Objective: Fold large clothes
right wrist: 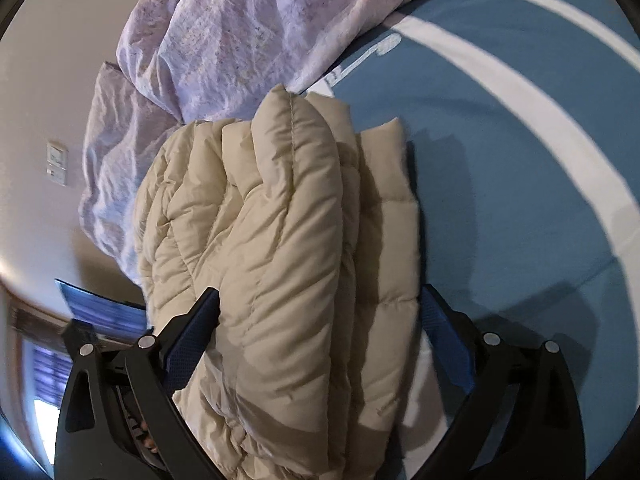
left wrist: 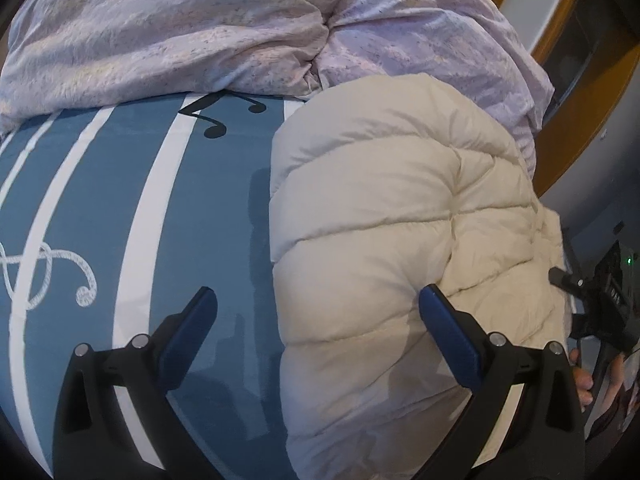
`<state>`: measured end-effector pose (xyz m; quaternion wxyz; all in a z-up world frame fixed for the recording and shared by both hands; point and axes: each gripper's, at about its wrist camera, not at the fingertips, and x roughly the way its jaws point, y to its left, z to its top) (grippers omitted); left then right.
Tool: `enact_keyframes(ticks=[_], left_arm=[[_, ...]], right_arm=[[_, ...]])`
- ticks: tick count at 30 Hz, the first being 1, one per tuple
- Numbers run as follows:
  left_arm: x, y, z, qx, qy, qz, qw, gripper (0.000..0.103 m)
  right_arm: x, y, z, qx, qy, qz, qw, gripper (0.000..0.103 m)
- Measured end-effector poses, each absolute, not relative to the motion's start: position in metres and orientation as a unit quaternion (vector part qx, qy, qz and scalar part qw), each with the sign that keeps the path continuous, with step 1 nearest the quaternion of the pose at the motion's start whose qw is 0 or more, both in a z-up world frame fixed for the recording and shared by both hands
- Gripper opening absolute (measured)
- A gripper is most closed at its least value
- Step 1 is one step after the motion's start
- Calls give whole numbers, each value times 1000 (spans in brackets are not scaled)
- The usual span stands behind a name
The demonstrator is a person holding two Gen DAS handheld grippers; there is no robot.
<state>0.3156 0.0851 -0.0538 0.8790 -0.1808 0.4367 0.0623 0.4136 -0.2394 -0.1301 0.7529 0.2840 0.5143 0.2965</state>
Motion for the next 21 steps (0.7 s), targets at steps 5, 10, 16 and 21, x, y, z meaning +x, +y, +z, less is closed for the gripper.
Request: enact_keyframes(ticks=[5, 10, 16, 21], left_arm=[[318, 80, -49, -145, 437, 67, 885, 101], [319, 83, -47, -150, 435, 61, 886, 101], [322, 96, -48, -198, 432, 37, 879, 101], [332, 103, -55, -241, 434, 19, 868, 101]], right_arm=[[421, -231, -132, 298, 509, 325, 739, 99], [426, -218, -137, 305, 503, 353, 728, 69], [431, -222, -143, 348, 490, 386, 700, 33], [433, -224, -144, 353, 488, 390, 696, 31]])
